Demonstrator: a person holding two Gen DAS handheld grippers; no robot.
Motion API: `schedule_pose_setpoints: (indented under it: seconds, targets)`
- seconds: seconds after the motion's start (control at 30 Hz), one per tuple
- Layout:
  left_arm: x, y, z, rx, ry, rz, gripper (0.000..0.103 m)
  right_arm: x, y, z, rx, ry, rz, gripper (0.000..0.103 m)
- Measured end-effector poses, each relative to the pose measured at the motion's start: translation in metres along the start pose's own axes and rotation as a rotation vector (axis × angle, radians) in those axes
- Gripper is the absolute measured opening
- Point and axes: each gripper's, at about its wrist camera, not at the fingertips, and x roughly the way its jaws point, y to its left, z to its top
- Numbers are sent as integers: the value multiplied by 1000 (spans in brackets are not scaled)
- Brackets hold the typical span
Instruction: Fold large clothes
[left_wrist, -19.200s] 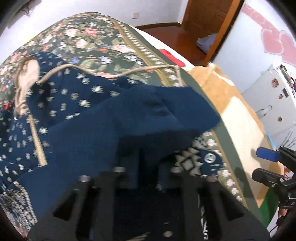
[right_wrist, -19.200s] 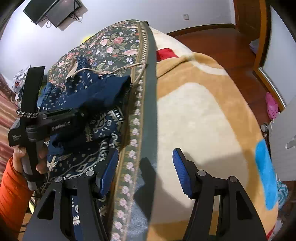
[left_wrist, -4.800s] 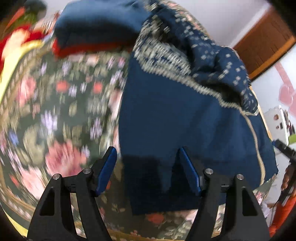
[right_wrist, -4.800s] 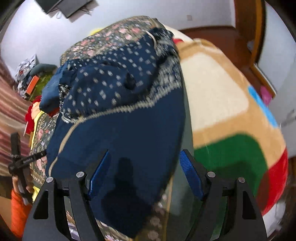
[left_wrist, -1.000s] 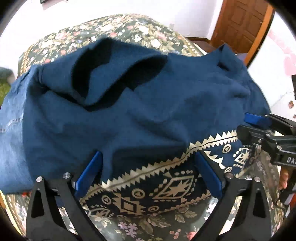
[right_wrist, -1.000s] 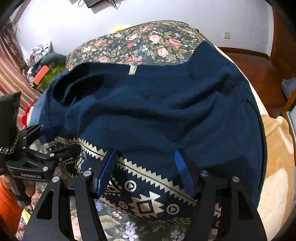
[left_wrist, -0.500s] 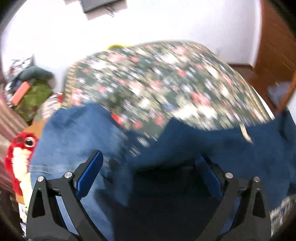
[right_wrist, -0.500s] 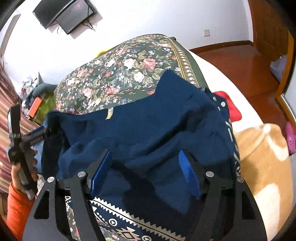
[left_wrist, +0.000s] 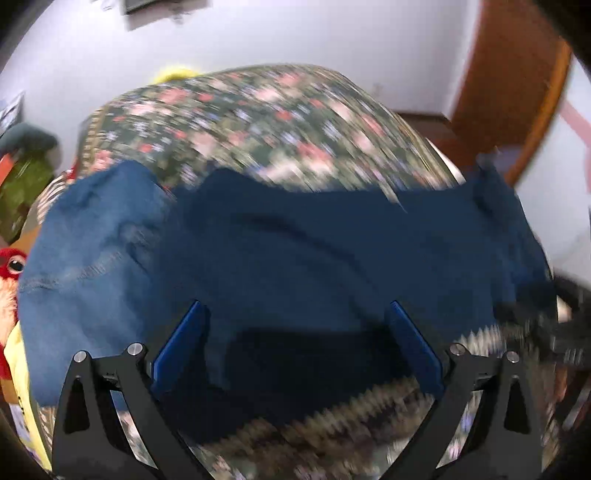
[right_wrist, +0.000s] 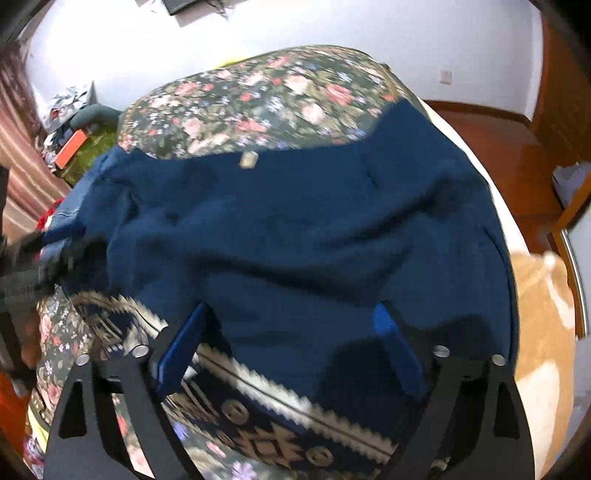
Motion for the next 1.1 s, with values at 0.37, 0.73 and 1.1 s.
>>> schedule_pose_setpoints:
  seconds: [0.37,0.73,1.1]
  targets:
    - [-10,-4,-73,-19,14,41,100,-30,-23,-33,60,25,-93,94]
    - [-57,52,-102,-257,7,8,100,-59,10,-33,-20,-17,-87,94]
    - [-22,88,-136,-709,53,-441,94,-8,43,-35,-118,92,-53,95]
